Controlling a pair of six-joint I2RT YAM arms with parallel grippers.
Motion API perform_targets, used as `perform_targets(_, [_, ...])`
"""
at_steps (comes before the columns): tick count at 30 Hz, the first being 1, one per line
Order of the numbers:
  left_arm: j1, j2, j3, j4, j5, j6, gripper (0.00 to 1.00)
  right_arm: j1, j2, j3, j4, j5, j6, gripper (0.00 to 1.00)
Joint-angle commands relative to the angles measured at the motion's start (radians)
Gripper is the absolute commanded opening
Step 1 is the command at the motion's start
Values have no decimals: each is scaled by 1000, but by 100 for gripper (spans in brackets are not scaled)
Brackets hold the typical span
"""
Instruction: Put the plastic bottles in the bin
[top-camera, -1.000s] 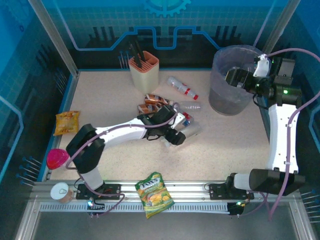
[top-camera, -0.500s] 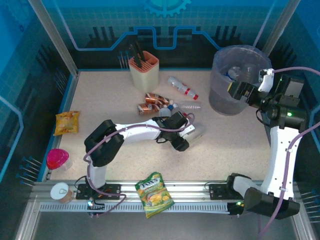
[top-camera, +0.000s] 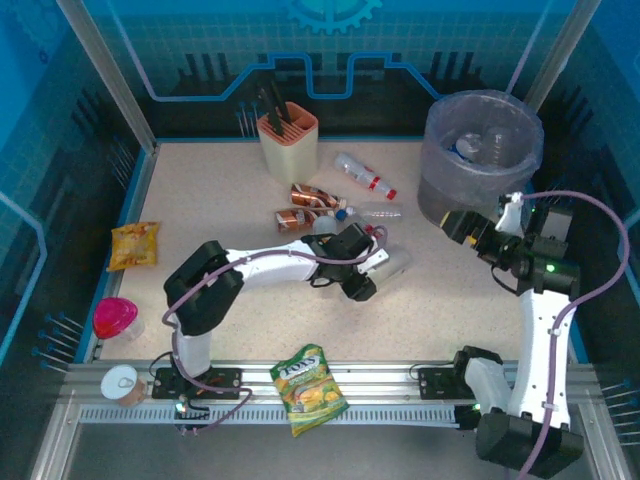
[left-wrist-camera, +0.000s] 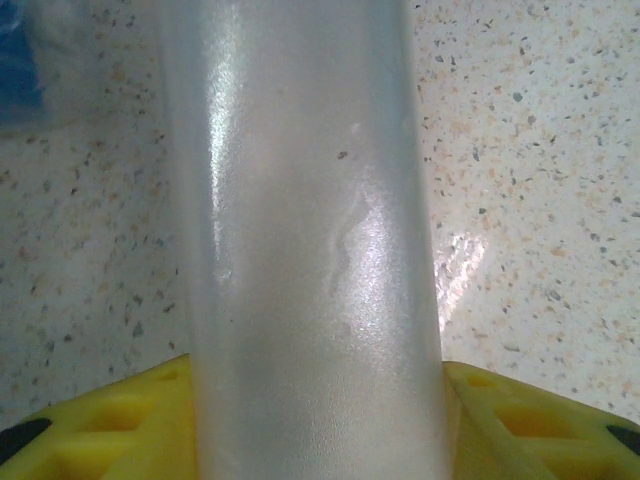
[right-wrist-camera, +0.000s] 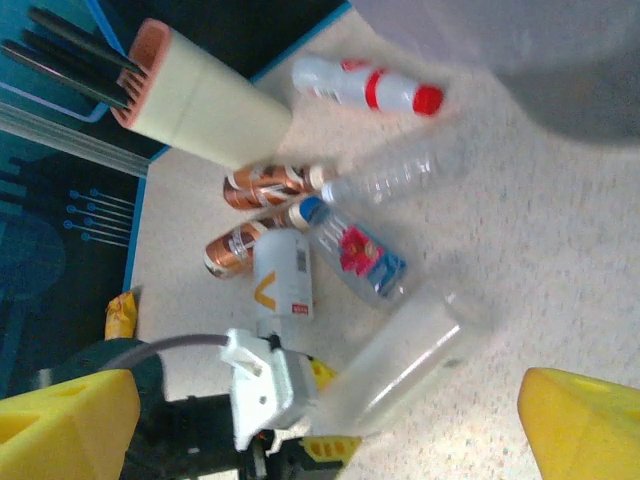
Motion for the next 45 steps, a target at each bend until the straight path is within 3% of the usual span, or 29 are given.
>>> perform_targets(1, [-6, -118, -41, 69, -2, -52, 41, 25, -12, -101, 80, -53, 80, 98])
perform_targets(6, [5, -244, -148, 201, 35, -106, 41, 172, 71, -169, 187, -50, 131, 98])
perform_targets(11, [31, -326, -257, 359, 146, -181, 41, 280, 177, -153, 279, -31, 150, 95])
perform_targets(15, [33, -337, -293, 421, 190, -197, 41, 289, 220, -148, 347, -31, 163, 86])
perform_targets(23, [33, -335, -296, 453, 224, -192, 41, 289, 308, -136, 407, -55, 172, 79])
perform_targets(28, [33, -321, -279, 438, 211, -191, 41, 293, 299, -129, 424, -80, 193, 59])
perform_targets(35, [34, -311, -272, 454, 189, -204, 41, 293, 262, -118, 382, -56, 173, 46])
perform_targets(37, [36, -315, -266, 442, 175, -205, 50, 293, 256, -81, 384, -52, 170, 44])
perform_targets(41, [42, -382, -294, 448, 137, -226, 84, 291, 231, 7, 371, -14, 138, 41])
perform_targets(45, [69, -491, -339, 437, 108, -283, 95, 286, 194, 189, 296, 116, 39, 38])
